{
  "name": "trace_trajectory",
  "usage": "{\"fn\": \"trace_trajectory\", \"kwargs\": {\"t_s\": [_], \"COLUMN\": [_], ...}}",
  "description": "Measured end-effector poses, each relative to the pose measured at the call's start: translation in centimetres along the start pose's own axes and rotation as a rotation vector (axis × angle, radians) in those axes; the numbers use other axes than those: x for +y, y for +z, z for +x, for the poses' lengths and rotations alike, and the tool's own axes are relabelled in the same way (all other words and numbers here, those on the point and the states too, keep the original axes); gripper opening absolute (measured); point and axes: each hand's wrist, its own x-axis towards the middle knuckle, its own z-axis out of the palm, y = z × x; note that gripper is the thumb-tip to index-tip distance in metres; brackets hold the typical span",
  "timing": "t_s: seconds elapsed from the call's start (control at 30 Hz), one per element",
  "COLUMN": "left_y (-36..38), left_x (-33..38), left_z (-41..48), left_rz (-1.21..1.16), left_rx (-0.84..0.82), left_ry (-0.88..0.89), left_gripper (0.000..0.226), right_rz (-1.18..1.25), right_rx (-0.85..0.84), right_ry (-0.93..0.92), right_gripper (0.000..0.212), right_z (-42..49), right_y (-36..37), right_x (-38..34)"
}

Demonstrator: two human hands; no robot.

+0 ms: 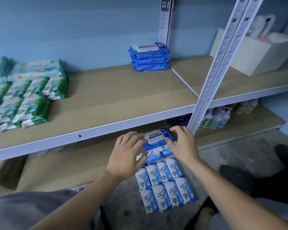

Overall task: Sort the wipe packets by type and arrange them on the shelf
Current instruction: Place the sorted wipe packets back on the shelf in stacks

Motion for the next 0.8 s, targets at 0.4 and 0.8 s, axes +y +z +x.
{"fn": "trace_trajectory", "kwargs": {"t_s": [0.4, 0.8], "left_y": [13.5, 24.6], "left_x": [-2.9, -6.6], "left_z": [1.6, 6.4], "left_rz": [-0.271, -0.411], "left_rx": [-0.382, -0.399], "left_ry": [-0.545, -0.83], "left_gripper": [0.049, 0.066], "right_rz": [0.038, -0.051], "right_rx": [-0.347, -0.447], "right_ry": [0.23, 0.296], "right_gripper": [0.059, 0.067], "right_z": [4.7, 12.2], "right_y": [8.3, 14.9], "right_x": [7.8, 12.7]}}
